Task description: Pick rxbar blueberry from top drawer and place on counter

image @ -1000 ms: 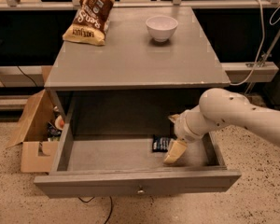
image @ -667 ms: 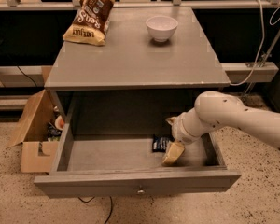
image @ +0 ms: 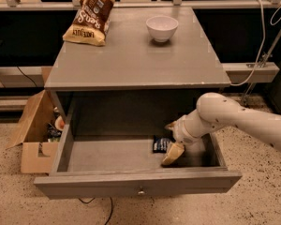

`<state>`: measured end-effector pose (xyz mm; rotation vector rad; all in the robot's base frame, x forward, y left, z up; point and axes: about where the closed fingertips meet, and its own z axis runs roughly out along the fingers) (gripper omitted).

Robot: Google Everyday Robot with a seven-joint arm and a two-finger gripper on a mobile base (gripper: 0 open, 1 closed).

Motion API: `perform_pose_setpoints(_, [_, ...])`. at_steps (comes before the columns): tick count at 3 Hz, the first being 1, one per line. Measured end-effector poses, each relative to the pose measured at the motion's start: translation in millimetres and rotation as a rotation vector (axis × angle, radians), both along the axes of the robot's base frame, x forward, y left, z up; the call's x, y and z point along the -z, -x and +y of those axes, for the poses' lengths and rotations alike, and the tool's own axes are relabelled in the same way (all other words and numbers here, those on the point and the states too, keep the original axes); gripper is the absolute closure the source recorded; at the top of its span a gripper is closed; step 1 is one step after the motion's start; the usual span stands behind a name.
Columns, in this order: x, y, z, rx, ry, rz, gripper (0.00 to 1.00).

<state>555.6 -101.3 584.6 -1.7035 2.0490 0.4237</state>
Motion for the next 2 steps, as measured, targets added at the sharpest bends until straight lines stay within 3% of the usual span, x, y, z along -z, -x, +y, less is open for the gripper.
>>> perform_pose_setpoints(1, [-0.8,-3.5,-5.4,0.003,-0.042,0.02,0.53])
perform_pose_setpoints(2, [-7.4,-3.5,-5.4,0.003,-0.042,0.02,0.77])
